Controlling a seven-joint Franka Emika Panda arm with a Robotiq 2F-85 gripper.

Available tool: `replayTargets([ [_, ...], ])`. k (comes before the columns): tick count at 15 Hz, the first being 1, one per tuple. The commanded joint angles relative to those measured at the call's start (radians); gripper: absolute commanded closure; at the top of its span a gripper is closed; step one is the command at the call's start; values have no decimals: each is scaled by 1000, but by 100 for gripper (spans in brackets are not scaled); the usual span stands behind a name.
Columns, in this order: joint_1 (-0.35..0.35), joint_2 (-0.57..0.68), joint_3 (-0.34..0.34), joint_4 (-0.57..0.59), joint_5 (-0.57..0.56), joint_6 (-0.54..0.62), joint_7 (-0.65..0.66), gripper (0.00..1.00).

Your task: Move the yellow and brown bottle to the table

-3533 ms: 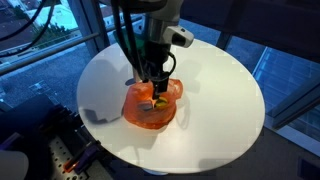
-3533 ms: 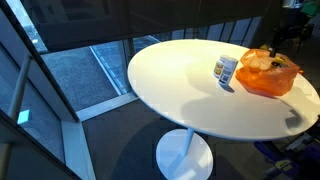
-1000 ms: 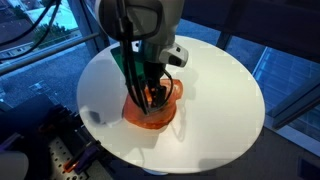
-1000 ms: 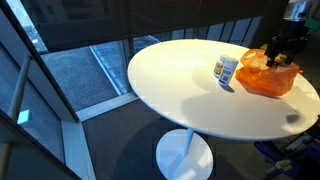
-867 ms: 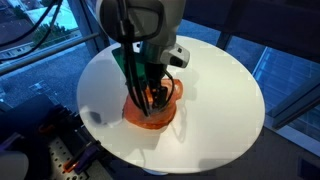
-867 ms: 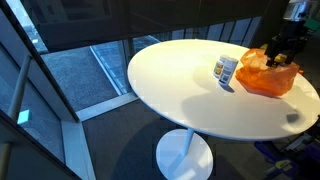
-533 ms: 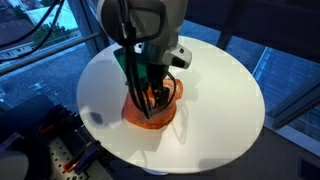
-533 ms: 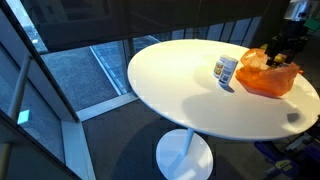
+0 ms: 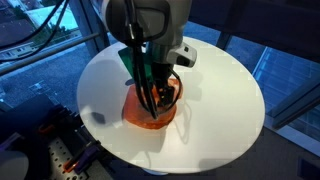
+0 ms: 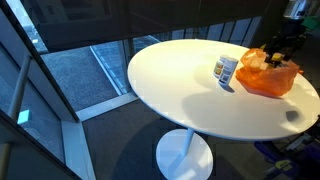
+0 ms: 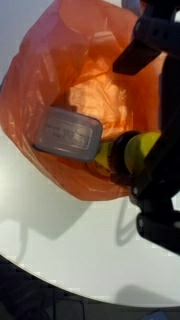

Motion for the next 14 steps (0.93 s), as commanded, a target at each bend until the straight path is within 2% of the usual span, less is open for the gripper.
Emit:
replayTargets([
  [1,-4,33,-5,36,0,18,3,0],
  [7,-1,45,-15,44,-18,35,7,0],
  [8,0,41,-18,42,-23,31,10,9],
  [9,2,33,-22,37,-33,26,14,26],
  [14,9,-4,-47,25,-94,0,39,68],
])
